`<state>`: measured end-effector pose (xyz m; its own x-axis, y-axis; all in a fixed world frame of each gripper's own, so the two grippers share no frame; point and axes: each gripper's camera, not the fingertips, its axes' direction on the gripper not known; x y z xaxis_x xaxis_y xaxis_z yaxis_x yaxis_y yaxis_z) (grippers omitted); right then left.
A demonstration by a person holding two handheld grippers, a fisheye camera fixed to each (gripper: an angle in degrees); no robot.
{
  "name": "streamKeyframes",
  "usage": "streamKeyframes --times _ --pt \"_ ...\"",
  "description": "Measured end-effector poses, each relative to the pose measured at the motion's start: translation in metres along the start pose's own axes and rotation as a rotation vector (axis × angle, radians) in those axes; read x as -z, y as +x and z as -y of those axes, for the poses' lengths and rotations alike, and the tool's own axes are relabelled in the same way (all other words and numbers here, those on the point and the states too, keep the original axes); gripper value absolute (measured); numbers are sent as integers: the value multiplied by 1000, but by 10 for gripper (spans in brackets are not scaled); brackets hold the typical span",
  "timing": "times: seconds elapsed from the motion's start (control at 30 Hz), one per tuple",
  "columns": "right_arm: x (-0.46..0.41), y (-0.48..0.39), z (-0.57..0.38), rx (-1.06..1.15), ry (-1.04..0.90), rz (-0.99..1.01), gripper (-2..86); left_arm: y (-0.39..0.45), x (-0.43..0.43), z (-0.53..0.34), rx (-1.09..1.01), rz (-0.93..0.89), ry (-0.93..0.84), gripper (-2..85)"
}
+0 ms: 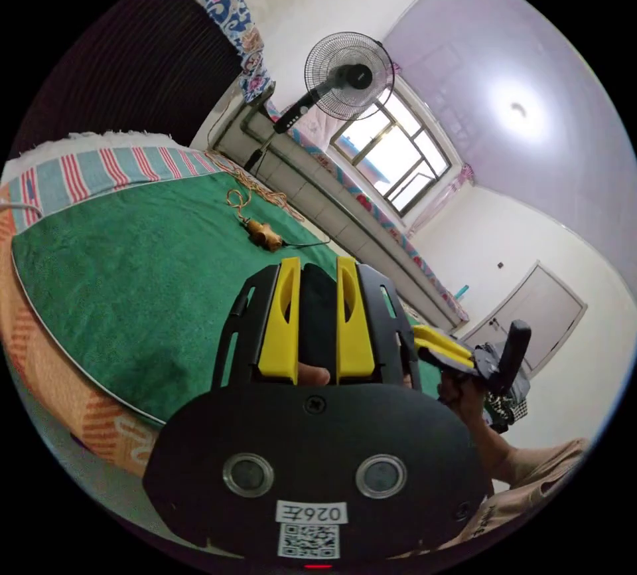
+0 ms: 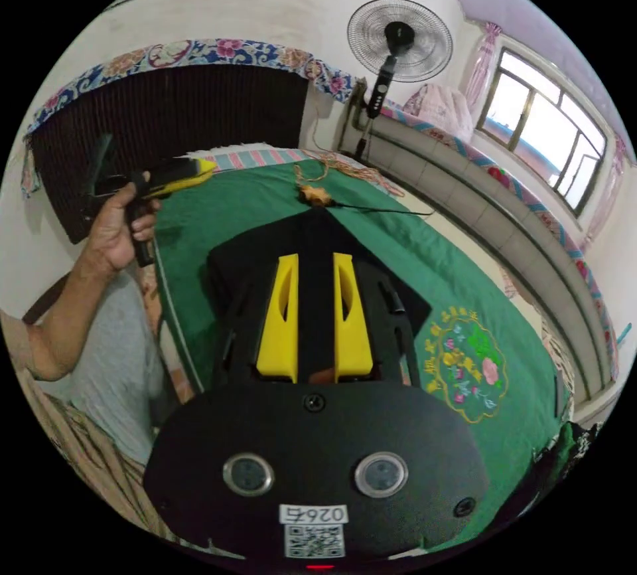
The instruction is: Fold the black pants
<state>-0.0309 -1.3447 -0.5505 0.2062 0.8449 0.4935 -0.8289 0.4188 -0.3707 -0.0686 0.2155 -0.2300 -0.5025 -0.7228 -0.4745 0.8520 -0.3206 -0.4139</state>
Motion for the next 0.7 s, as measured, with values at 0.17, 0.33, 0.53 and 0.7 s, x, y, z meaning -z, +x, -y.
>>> streamKeyframes --times 0.17,0.33,0.53,0.7 --pt "-51 -47 15 48 -63 173 130 -11 -9 6 37 -33 -24 92" --pt "-96 -55 24 151 -220 4 33 -14 -39 7 62 -70 -99 129" --pt "-5 80 1 -166 -4 21 -10 4 -89 0 10 -50 -240 161" --pt "85 234 -102 -587 13 -131 -5 50 -131 -13 -137 20 -352 159"
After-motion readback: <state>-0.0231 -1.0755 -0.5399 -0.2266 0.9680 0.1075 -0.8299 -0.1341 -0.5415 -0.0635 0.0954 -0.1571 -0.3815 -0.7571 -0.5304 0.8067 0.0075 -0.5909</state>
